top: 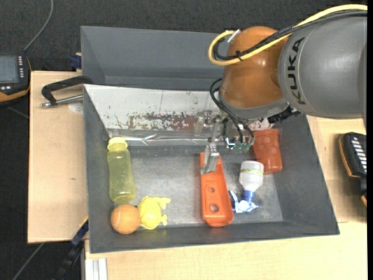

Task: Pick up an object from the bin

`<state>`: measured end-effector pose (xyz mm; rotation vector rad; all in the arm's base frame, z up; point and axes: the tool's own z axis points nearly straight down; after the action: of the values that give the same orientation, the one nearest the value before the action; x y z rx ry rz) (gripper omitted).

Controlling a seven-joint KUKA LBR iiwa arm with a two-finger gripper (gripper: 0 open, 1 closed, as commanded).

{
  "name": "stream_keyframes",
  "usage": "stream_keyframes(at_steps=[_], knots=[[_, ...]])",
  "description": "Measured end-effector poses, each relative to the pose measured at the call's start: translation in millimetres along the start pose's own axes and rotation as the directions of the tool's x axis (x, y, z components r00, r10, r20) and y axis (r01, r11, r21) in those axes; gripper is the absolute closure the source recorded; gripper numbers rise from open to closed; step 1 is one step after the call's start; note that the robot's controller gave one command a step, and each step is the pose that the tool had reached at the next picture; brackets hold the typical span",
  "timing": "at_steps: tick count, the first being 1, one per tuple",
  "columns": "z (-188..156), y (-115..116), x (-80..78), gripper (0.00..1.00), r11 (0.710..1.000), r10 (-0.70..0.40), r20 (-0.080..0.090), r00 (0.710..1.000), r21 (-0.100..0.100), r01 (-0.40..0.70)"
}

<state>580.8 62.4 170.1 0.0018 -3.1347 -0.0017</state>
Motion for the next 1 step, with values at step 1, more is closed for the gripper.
stream_keyframes(at_steps=[1], knots=[[-4.9,-0.3,-1.7,0.0,1.0,0.001,0.009,1.0,-0.001,-0.001]])
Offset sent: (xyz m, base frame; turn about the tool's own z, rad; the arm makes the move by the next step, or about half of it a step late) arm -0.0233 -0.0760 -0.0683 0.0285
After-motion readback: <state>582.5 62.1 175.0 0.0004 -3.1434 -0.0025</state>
